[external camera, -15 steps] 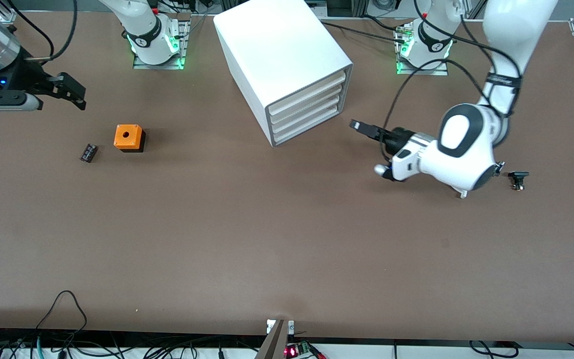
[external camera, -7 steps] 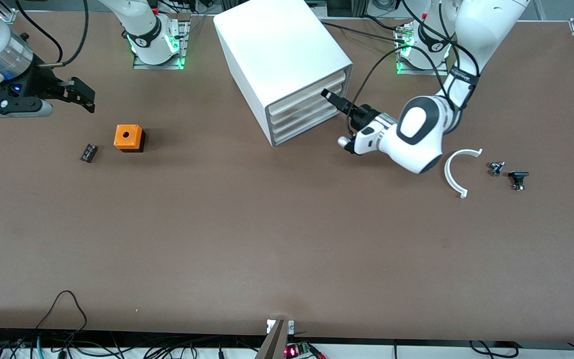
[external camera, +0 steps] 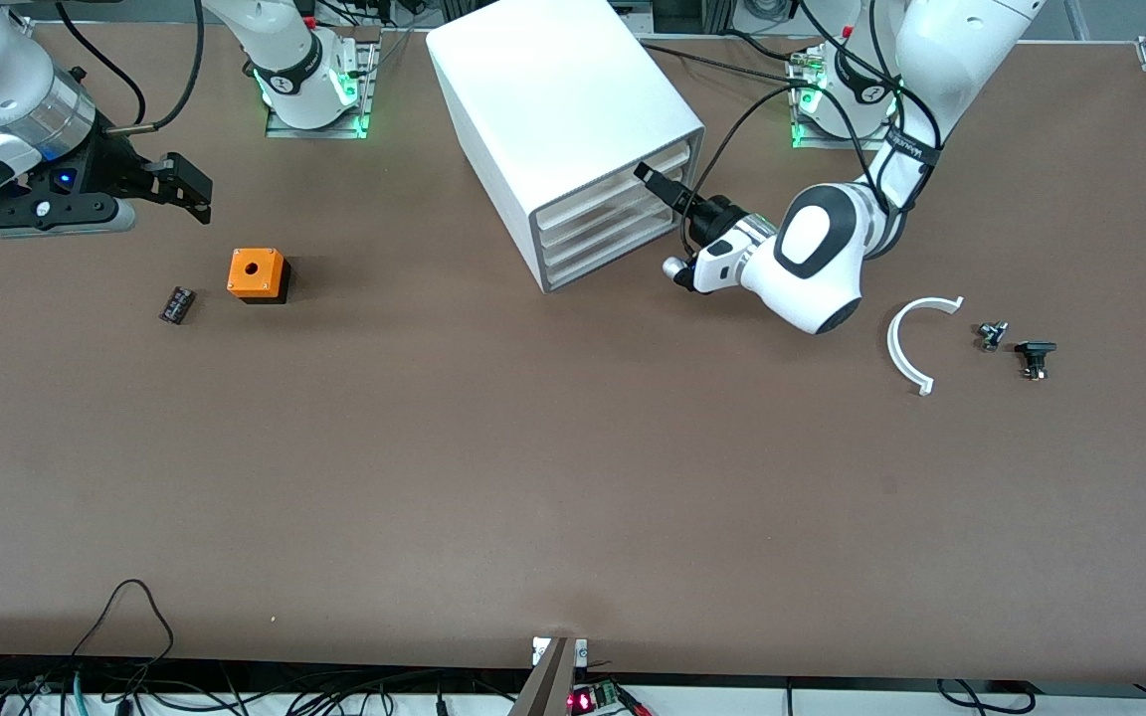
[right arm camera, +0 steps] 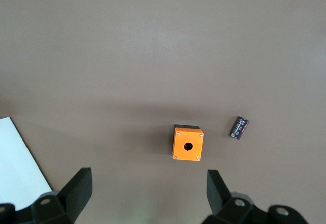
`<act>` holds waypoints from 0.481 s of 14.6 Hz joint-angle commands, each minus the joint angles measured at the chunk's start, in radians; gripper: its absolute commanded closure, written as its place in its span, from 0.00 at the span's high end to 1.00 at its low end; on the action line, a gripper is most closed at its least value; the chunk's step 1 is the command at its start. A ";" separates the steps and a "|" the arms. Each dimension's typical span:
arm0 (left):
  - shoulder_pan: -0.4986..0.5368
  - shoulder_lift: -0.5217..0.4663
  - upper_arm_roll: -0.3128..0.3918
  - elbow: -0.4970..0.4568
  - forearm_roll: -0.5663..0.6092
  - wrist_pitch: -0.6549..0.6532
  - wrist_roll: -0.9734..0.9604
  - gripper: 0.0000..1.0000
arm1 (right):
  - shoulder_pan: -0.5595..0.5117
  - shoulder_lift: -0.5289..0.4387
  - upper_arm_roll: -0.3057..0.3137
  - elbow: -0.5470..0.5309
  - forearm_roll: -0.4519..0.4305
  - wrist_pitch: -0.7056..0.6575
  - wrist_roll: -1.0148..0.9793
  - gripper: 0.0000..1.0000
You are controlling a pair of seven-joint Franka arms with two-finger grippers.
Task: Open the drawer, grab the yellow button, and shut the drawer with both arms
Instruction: 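Grasp the drawer handle with the left gripper and pull the drawer open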
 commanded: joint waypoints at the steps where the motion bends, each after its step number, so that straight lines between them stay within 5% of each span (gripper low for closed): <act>1: 0.007 -0.023 -0.051 -0.044 -0.043 0.077 0.028 0.82 | 0.019 0.010 -0.001 0.018 0.018 -0.014 -0.003 1.00; 3: 0.007 -0.023 -0.053 -0.048 -0.043 0.106 0.031 0.59 | 0.022 0.019 -0.001 0.020 0.018 -0.015 -0.002 1.00; 5: 0.009 -0.022 -0.050 -0.048 -0.041 0.110 0.057 0.04 | 0.021 0.017 -0.001 0.020 0.018 -0.017 -0.008 1.00; 7: 0.025 -0.025 -0.036 -0.044 -0.040 0.110 0.064 0.00 | 0.021 0.016 -0.001 0.020 0.018 -0.023 -0.005 1.00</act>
